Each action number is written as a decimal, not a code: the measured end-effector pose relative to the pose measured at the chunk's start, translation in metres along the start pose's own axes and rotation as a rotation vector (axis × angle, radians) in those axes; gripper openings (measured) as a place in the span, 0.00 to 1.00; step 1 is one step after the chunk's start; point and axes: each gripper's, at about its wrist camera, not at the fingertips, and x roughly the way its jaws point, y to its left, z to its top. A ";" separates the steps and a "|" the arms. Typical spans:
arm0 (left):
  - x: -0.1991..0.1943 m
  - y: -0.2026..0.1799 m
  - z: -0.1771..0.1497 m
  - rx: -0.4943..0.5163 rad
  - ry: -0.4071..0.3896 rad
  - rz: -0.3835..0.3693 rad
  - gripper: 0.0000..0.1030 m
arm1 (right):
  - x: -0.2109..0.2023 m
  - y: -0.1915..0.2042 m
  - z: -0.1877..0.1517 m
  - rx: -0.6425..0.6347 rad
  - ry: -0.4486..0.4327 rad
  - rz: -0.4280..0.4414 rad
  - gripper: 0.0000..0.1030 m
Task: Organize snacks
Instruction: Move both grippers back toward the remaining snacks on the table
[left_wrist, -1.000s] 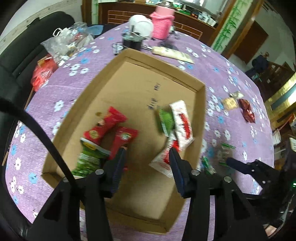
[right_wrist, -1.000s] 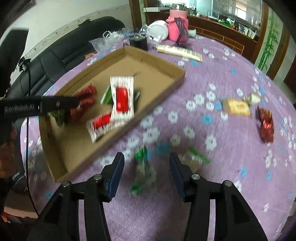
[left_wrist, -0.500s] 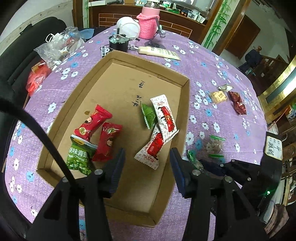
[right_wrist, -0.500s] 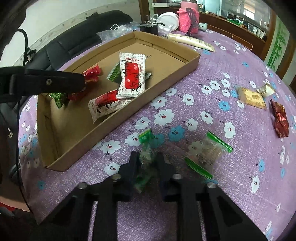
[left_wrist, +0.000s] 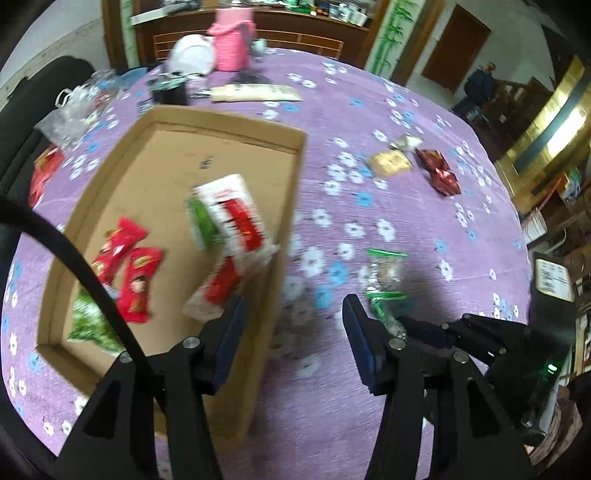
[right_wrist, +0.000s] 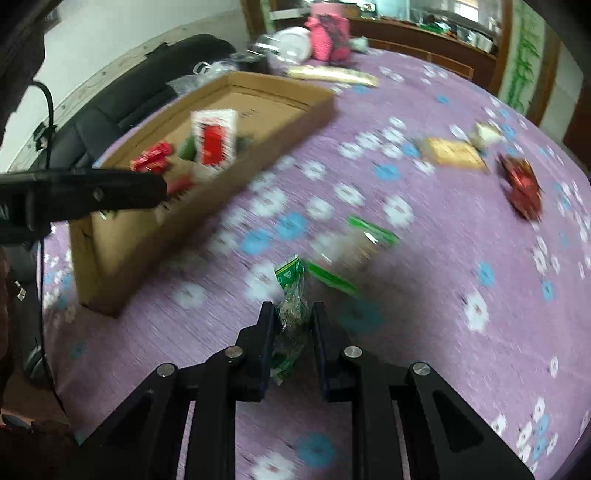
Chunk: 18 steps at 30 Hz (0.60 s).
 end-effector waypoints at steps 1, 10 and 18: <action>0.003 -0.007 0.001 0.011 0.008 0.009 0.54 | -0.005 -0.003 -0.002 0.014 -0.014 0.009 0.19; 0.025 -0.056 -0.037 -0.008 0.086 0.043 0.55 | -0.045 -0.066 -0.003 0.167 -0.096 -0.003 0.51; 0.047 -0.077 -0.033 -0.050 0.086 0.081 0.55 | -0.025 -0.089 0.026 0.175 -0.054 0.034 0.51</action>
